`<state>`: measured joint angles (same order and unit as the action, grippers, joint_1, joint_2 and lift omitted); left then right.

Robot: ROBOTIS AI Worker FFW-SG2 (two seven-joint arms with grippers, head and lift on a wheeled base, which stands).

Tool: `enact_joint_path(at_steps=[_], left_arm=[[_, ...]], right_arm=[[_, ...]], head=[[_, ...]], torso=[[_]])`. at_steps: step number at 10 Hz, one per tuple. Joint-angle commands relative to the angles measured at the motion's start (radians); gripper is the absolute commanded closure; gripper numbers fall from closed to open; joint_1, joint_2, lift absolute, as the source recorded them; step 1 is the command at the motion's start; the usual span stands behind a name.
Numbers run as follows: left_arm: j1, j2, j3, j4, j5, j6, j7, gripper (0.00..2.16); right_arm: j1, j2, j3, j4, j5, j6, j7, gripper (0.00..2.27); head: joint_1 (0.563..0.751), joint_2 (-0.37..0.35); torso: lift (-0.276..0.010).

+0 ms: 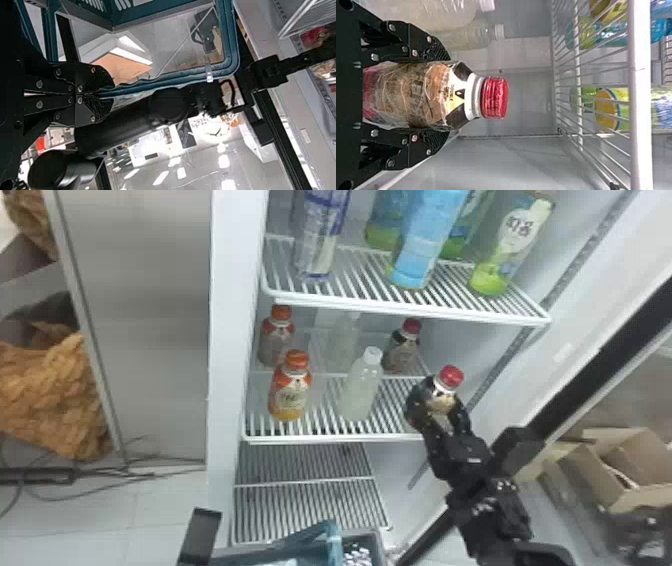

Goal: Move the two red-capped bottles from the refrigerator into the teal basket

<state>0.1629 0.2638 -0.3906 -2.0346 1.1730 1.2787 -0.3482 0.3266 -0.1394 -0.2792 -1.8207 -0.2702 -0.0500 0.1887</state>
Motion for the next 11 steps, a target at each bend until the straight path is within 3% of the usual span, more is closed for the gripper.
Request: enact_joint_path(at_steps=[1, 9, 11], left_arm=[[-0.001, 0.000, 0.002, 0.001, 0.000, 0.000, 0.000, 1.13], [0.001, -0.002, 0.012, 0.004, -0.012, -0.007, 0.000, 1.13], [0.001, -0.003, 0.014, 0.016, -0.016, -0.032, 0.000, 1.13]], right_arm=[[0.076, 0.003, 0.000, -0.100, -0.043, 0.048, 0.000, 0.66], [0.307, 0.003, -0.020, -0.409, -0.161, 0.291, 0.054, 0.66], [0.351, 0.008, -0.024, -0.436, -0.167, 0.325, 0.104, 0.66]], head=[[0.695, -0.350], [0.695, -0.350], [0.695, -0.350]], torso=[[-0.228], [-0.228], [-0.228]])
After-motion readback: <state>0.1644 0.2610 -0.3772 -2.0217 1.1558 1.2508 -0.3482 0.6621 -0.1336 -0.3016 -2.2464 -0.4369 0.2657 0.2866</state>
